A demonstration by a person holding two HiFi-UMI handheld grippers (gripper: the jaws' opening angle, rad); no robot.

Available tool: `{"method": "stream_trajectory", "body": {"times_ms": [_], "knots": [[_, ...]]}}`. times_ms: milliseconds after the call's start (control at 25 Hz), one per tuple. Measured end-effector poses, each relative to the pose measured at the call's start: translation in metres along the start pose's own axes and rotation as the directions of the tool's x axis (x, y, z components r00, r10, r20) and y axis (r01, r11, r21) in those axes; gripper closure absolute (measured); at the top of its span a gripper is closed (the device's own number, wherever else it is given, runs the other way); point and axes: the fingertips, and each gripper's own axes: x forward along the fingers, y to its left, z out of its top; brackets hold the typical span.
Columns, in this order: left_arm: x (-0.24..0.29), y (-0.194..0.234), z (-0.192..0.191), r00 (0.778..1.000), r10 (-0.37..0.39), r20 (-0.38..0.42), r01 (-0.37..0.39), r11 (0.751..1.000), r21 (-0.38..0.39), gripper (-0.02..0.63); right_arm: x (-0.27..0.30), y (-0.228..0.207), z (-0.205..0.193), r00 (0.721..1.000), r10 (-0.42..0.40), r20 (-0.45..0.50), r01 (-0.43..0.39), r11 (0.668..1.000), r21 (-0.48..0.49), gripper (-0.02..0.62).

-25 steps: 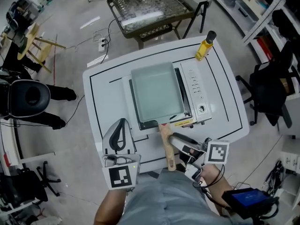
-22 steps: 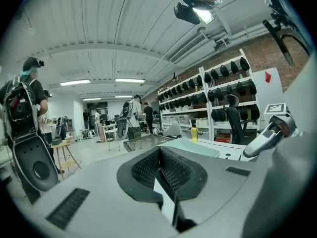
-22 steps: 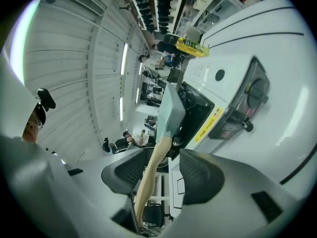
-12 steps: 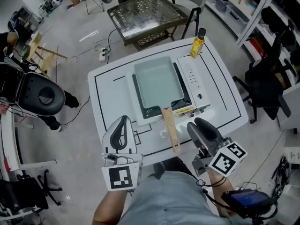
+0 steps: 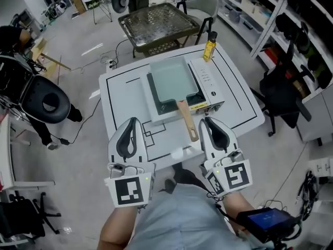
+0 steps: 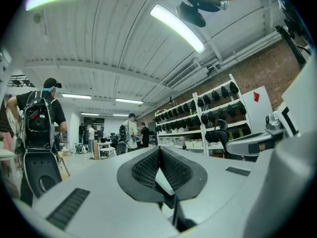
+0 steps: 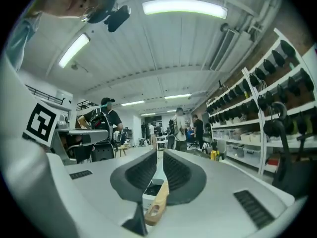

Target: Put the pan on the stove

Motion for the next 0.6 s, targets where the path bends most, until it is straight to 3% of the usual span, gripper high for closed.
{"method": "stream_trajectory", "body": {"times_ms": [360, 600], "knots": [[-0.026, -0.005, 0.002, 1.000, -0.009, 0.019, 0.009, 1.000, 0.003, 0.589, -0.025, 0.022, 0.004, 1.000, -0.022, 0.006, 0.023, 0.996, -0.089, 0.535], [-0.030, -0.006, 0.006, 1.000, -0.010, 0.027, 0.010, 1.000, 0.001, 0.588, -0.033, 0.026, 0.005, 0.999, -0.031, 0.014, 0.032, 0.995, -0.092, 0.541]]}}
